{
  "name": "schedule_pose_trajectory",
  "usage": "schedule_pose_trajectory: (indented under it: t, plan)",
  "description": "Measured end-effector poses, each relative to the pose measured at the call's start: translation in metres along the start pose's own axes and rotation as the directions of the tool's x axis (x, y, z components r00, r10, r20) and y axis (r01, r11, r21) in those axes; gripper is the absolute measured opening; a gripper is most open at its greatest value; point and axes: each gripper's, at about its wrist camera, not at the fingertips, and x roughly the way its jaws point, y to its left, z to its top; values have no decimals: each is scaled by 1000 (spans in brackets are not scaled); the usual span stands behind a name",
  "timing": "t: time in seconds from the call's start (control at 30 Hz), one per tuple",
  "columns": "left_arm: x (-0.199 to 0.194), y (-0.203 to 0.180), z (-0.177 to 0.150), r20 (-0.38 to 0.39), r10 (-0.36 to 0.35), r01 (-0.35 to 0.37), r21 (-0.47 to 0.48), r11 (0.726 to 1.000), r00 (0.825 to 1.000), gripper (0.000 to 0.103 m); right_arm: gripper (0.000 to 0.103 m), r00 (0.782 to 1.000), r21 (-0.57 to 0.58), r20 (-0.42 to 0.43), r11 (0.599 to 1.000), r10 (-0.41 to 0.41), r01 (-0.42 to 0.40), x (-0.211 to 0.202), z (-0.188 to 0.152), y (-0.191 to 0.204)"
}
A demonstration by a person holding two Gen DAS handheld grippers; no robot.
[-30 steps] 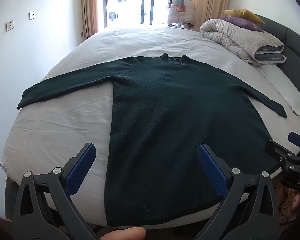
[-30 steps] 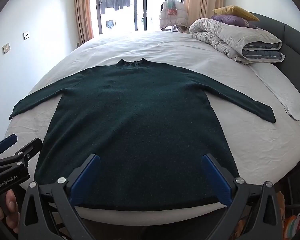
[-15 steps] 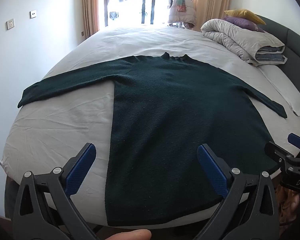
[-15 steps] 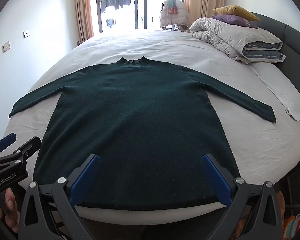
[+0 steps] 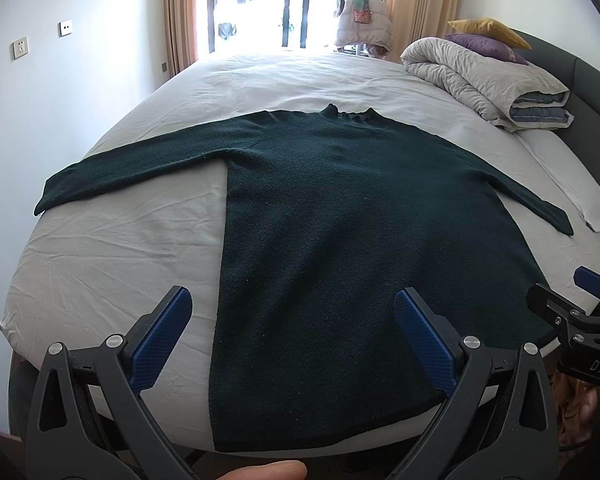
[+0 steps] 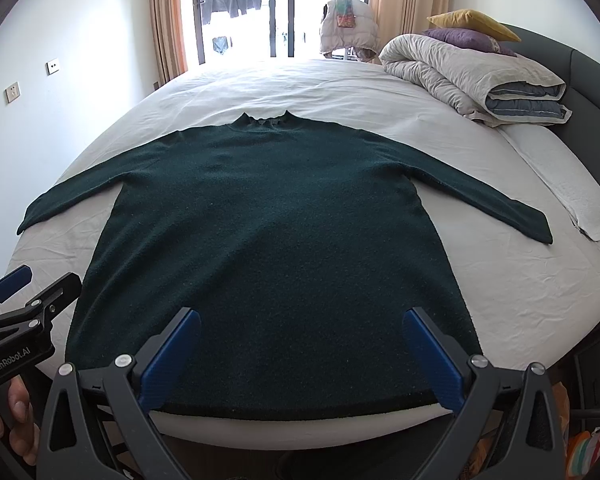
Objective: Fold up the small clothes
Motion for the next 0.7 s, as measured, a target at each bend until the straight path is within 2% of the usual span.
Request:
schedule_pose_trajectory:
  t: [0.7]
  plan:
    - [1,0,-1,0,0,0,2,1000,1000,103,103,1000,0,-4,1000,0,0,3,-1,-1]
